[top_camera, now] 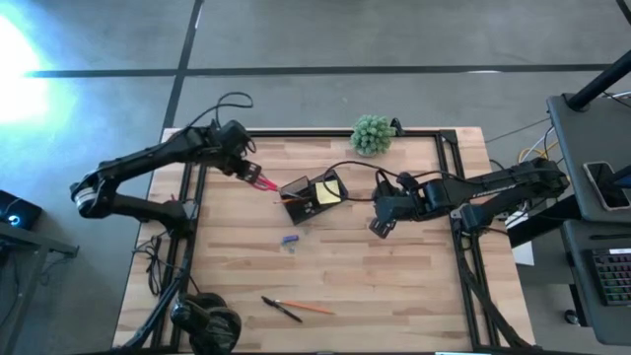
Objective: Pick and place office supplies into organizer
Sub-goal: Put the red scissors into the desk organizer
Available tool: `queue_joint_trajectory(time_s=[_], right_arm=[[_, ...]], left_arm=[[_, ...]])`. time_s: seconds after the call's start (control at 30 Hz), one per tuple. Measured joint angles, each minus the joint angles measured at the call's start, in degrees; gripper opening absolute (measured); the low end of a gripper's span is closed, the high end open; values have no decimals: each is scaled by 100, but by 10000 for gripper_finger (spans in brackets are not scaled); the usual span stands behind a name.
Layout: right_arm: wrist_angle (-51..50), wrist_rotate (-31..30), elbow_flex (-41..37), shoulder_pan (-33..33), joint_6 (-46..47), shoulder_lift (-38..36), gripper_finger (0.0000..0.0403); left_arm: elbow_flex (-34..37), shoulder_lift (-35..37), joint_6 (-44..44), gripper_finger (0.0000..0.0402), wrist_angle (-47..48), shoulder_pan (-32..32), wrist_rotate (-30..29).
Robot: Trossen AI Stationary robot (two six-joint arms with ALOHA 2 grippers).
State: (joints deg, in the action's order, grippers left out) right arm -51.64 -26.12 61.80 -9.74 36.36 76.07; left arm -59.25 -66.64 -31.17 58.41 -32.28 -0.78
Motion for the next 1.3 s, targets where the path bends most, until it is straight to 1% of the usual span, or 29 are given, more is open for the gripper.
queue_joint_trajectory(time_s=[0.17, 0.23, 0.33, 0.6, 0.67, 0.8, 0.83, 1.1, 1.17, 1.2, 1.23, 1.3], right_arm=[[0, -3, 0, 0, 2, 0, 86], [-4, -3, 0, 0, 2, 0, 87], [-13, -1, 0, 0, 4, 0, 90], [-15, -97, 0, 15, 4, 0, 85], [-11, -97, -6, 39, 6, 0, 84], [-18, -97, -17, 82, 24, 0, 88], [-18, -95, -17, 91, 43, 0, 89], [-15, -96, -22, 92, 107, 0, 86], [-15, -95, -22, 92, 107, 0, 83], [-15, -95, -22, 92, 109, 0, 82], [-14, -95, -22, 92, 110, 0, 82], [-15, -95, -22, 92, 111, 0, 82]], left_arm=[[126, -240, -56, 93, -641, 31, 654], [75, -280, -153, 93, -859, 98, 800], [-136, -275, -158, 93, -1171, 196, 951], [-500, -264, -124, 93, -1259, 451, 1162], [-500, -264, 3, 93, -1235, 466, 1046], [-489, -204, 235, 93, -765, 448, 199], [-489, -180, 293, 93, -694, 425, 71], [-297, -123, 314, 93, -280, 300, -203], [-240, -166, 312, 93, -53, 300, -235], [-206, -199, 310, 93, 53, 299, -176], [-165, -229, 306, 93, 93, 298, 18], [-42, -233, 308, 93, -23, 298, 687]])
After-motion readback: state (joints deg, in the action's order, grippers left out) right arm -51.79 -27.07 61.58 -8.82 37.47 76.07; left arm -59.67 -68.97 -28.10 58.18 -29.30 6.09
